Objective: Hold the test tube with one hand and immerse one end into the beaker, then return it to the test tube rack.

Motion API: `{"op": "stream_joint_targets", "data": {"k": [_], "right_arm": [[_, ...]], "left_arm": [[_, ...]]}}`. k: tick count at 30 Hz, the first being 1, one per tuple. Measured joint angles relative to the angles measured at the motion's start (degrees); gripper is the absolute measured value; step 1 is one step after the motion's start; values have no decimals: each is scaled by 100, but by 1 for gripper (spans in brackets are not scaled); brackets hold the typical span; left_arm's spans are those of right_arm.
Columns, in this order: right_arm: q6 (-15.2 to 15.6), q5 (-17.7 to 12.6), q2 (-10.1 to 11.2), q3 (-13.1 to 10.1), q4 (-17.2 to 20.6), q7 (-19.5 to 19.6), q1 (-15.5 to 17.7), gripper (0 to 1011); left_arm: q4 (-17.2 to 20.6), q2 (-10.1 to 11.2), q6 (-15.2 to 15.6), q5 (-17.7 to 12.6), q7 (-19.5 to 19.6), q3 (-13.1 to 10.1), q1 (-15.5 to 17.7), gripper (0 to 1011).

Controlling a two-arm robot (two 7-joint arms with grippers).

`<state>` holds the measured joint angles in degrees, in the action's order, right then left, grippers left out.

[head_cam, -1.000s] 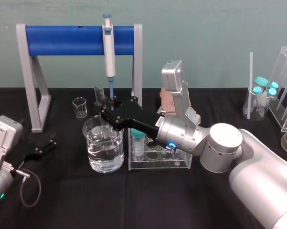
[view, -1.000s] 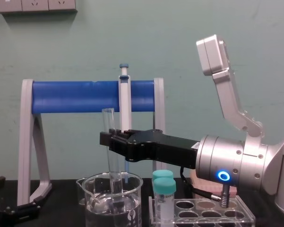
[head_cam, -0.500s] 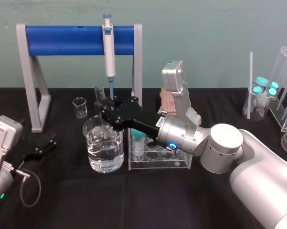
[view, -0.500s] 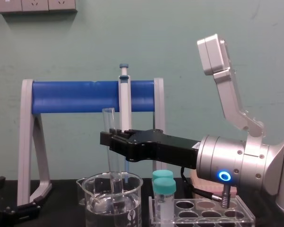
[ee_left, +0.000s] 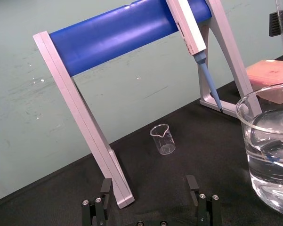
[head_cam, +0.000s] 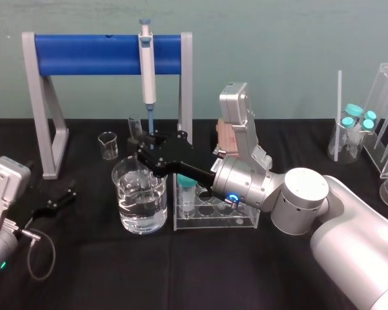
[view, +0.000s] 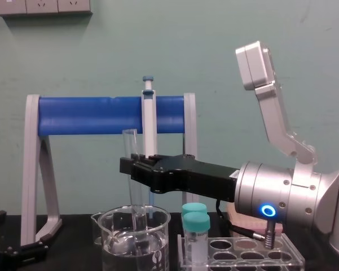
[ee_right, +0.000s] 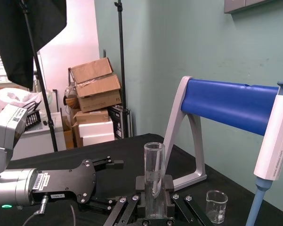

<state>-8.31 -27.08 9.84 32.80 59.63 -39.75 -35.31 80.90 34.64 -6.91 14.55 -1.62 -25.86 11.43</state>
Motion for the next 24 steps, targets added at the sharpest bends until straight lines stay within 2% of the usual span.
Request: {"op": "stream_joint_targets", "data": {"k": [24], "right_arm": [[-4, -7, 7, 3, 17, -4, 15, 224]], "left_arm": [[0, 0, 0, 0, 0, 0, 0, 1000]]}}
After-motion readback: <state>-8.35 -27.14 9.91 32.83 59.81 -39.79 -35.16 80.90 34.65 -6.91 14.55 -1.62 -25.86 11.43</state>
